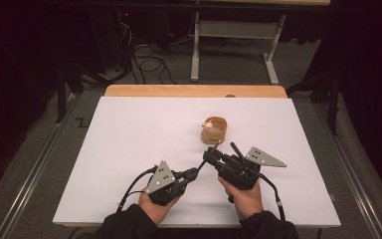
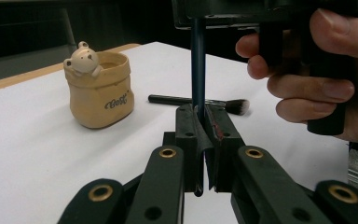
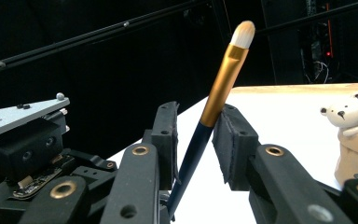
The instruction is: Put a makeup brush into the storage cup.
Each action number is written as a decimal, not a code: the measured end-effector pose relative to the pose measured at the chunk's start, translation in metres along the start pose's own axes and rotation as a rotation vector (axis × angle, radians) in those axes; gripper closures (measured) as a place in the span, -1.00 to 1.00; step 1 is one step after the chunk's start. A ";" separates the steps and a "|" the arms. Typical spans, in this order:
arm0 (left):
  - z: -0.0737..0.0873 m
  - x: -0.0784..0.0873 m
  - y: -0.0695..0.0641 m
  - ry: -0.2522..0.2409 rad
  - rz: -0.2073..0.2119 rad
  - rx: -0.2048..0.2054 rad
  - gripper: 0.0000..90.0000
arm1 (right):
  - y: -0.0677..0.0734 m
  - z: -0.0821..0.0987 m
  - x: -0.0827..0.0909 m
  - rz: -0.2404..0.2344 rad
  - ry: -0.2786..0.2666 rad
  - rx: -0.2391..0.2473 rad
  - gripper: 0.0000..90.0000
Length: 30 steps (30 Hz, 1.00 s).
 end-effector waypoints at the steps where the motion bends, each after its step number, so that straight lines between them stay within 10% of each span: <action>1: 0.000 0.000 0.000 -0.001 0.000 0.000 0.88 | 0.000 0.000 0.000 0.000 -0.001 -0.001 0.62; 30: 0.003 -0.004 0.000 0.020 0.024 0.007 0.88 | 0.002 0.000 0.001 -0.022 0.016 -0.027 0.88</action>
Point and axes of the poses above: each handheld gripper's, and its own axes: x roughly backward along the jaws, z roughly out of its underside, y roughly to its left, the point moved 5 cm from there along -x, roughly forward along the jaws, and after that the axes turned 15 degrees about -x, right-handed, at the moved point
